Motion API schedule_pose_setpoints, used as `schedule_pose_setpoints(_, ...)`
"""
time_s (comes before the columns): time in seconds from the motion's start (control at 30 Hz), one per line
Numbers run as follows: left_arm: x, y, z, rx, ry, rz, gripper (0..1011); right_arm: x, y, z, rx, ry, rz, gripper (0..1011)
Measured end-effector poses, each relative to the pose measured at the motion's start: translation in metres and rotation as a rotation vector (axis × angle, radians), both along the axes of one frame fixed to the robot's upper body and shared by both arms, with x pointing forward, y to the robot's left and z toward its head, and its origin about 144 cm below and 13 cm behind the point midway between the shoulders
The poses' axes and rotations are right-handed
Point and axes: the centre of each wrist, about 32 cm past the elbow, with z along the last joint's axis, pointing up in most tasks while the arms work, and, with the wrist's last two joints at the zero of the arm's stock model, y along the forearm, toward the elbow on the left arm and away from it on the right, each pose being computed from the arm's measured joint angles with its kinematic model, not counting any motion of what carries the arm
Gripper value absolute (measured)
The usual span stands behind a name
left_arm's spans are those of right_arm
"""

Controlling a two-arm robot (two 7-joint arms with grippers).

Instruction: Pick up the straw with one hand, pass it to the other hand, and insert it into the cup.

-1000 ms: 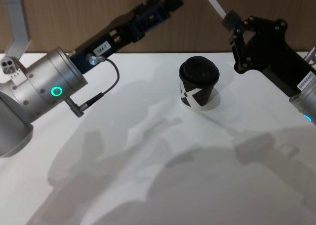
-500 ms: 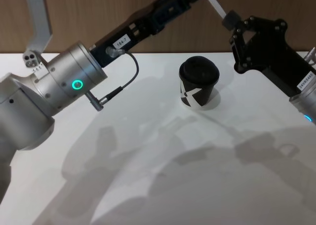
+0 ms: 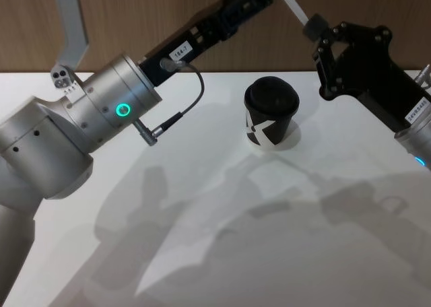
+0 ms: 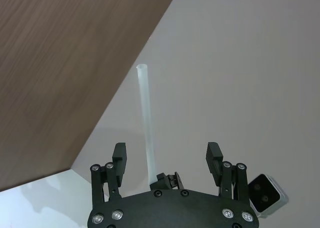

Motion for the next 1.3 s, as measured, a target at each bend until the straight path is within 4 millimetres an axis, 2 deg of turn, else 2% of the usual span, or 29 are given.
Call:
schedule_pose_setpoints(0.87,0.013,-0.02,-0.004,-0.021,-0.012,-0.004,1000,0.0,0.0,0.0,0.0,0.0,0.0,1)
schedule_pose_setpoints(1.1,0.014,-0.021,-0.004,-0.022,-0.014,-0.003,885,0.0,0.0,0.0,0.0,0.0,0.0,1)
schedule_pose_setpoints(1.13,0.014,-0.021,-0.004,-0.022,-0.014,-0.003,833,0.0,0.0,0.0,0.0,0.0,0.0,1)
schedule_pose_setpoints(1.2,0.014,-0.022,-0.004,-0.023,-0.015,-0.003,795,0.0,0.0,0.0,0.0,0.0,0.0,2)
schedule_pose_setpoints(1.23,0.014,-0.022,-0.004,-0.023,-0.015,-0.003,737,0.0,0.0,0.0,0.0,0.0,0.0,1)
schedule_pose_setpoints(1.3,0.014,-0.022,-0.004,-0.023,-0.015,-0.003,697,0.0,0.0,0.0,0.0,0.0,0.0,1)
